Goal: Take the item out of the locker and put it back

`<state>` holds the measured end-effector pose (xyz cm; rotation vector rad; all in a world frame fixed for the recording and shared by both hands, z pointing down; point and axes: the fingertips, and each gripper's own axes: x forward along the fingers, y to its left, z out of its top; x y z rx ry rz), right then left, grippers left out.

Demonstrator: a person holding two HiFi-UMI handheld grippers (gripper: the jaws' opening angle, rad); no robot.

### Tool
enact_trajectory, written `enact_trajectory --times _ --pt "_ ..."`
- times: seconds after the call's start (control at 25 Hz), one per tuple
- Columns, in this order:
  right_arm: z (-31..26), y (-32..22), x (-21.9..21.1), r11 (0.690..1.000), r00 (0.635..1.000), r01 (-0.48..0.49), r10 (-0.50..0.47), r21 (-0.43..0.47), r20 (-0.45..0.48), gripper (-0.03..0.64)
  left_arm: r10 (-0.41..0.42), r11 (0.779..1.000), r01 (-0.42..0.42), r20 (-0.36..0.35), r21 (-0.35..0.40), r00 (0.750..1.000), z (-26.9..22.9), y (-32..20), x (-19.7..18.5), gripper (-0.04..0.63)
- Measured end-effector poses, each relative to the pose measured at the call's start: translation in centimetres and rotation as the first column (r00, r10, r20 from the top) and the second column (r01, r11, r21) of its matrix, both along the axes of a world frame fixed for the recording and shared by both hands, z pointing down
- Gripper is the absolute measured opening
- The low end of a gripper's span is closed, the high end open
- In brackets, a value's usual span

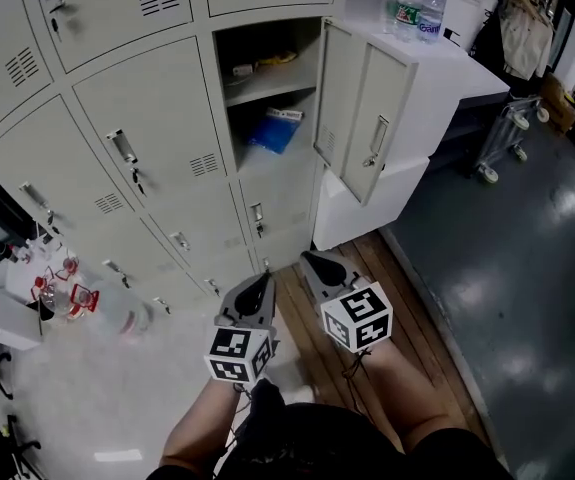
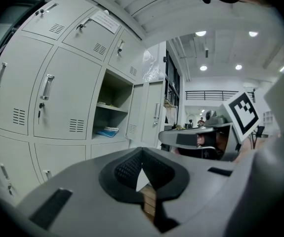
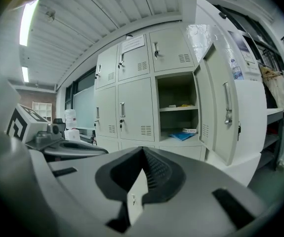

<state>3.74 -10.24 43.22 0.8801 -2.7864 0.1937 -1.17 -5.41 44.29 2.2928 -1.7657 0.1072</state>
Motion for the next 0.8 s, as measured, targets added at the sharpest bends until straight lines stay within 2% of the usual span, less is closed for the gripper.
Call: enact_trajectory --times 0.8 --pt "0.18 0.54 0.25 1.0 1.0 -0.001 0.002 -0.022 0.03 0.0 -0.024 1.0 0.024 0.019 0.014 1.0 -0.82 0.55 -0.69 0.003"
